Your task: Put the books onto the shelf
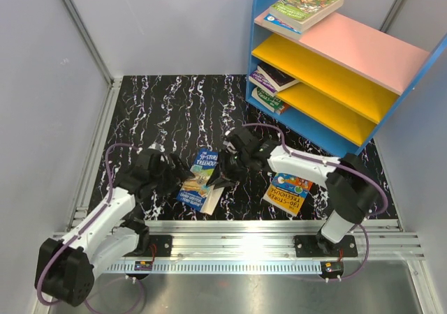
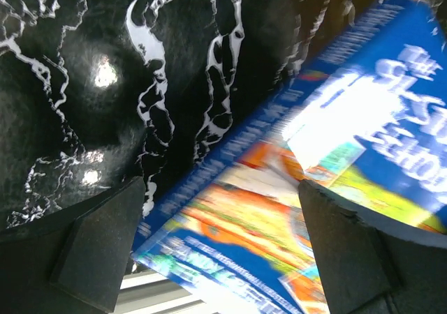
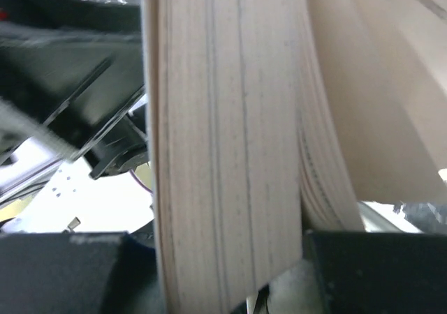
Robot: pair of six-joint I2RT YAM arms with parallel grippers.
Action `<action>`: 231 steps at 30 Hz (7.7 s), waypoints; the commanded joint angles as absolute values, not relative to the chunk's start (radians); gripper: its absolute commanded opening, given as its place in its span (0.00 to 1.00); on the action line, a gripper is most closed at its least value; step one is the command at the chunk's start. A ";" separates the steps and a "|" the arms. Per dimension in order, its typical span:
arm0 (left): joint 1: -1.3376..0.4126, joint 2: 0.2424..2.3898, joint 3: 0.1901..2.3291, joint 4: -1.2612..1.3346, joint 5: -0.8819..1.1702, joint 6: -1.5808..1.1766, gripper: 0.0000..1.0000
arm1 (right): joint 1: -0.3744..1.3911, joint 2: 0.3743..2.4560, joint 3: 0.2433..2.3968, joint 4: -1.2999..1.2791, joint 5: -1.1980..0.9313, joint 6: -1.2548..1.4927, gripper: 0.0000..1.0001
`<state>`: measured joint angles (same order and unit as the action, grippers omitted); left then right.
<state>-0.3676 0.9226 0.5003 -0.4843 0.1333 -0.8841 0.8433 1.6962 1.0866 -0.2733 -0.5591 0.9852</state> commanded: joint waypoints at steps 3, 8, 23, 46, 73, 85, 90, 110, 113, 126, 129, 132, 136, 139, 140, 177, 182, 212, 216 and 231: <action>-0.298 0.829 0.427 -0.330 0.345 -0.838 0.99 | 0.842 1.552 1.201 -0.388 -0.508 0.947 0.00; -0.252 0.821 0.442 -0.067 0.613 -0.827 0.99 | 0.842 1.471 1.279 -0.524 -0.519 0.891 0.00; -0.258 0.965 0.397 0.693 1.135 -1.207 0.18 | 0.764 1.393 1.410 -0.675 -0.460 0.822 0.00; -0.262 1.149 0.543 1.453 0.740 -1.948 0.00 | 0.652 1.279 1.603 -0.907 -0.270 0.805 1.00; -0.443 1.264 0.621 1.333 0.716 -1.826 0.00 | 0.647 1.200 1.624 -0.845 -0.255 0.873 0.00; -0.440 1.083 0.939 0.192 0.738 -1.156 0.26 | 0.246 1.601 2.589 -1.540 -0.265 0.523 0.00; -0.442 1.069 0.887 0.287 0.713 -1.213 0.22 | -0.139 1.678 2.610 -1.513 -0.562 0.529 0.00; -0.494 1.336 1.138 0.380 0.762 -1.233 0.00 | -0.320 1.631 2.572 -1.284 -0.811 0.704 0.00; -0.494 1.325 1.118 0.353 0.779 -1.213 0.00 | -0.402 1.641 2.589 -1.269 -0.818 0.722 0.00; -0.491 1.259 1.022 0.192 0.816 -1.117 0.00 | -0.658 1.825 2.692 -1.095 -0.861 0.920 0.00; -0.492 1.255 1.003 0.206 0.824 -1.127 0.00 | -0.661 1.832 2.686 -1.068 -0.836 0.943 0.00; -0.492 1.250 1.000 0.201 0.836 -1.127 0.00 | -0.669 1.836 2.686 -1.031 -0.796 0.968 0.00; -0.491 1.247 1.006 0.183 0.848 -1.121 0.00 | -0.672 1.858 2.700 -0.945 -0.753 1.020 0.00; -0.489 1.241 1.005 0.178 0.854 -1.120 0.00 | -0.672 1.893 2.740 -0.937 -0.732 1.029 0.00; -0.488 1.239 1.003 0.176 0.854 -1.120 0.00 | -0.672 1.897 2.746 -0.940 -0.727 1.017 0.00; -0.479 1.318 1.101 0.045 0.877 -0.979 0.13 | -0.364 1.452 2.311 -0.946 -0.643 0.764 0.96; -0.485 1.347 1.141 -0.167 0.841 -0.821 0.63 | 0.053 1.165 1.691 -0.868 -0.395 0.811 1.00; -0.822 2.058 1.485 -0.359 0.492 -0.646 0.99 | 0.133 1.104 0.623 -0.905 0.087 1.012 1.00; -0.871 2.149 1.537 -0.351 0.532 -0.658 0.99 | 0.135 1.100 0.606 -0.829 0.069 1.012 0.98; -0.931 2.181 1.309 0.116 0.850 -0.916 0.99 | 0.163 1.331 0.555 -0.511 -0.080 1.026 0.33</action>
<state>-0.8814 2.1616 1.3781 -0.0242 0.7563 -0.8345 0.1322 1.2346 0.6048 -0.7246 -0.0128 0.9730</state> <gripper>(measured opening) 0.987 0.427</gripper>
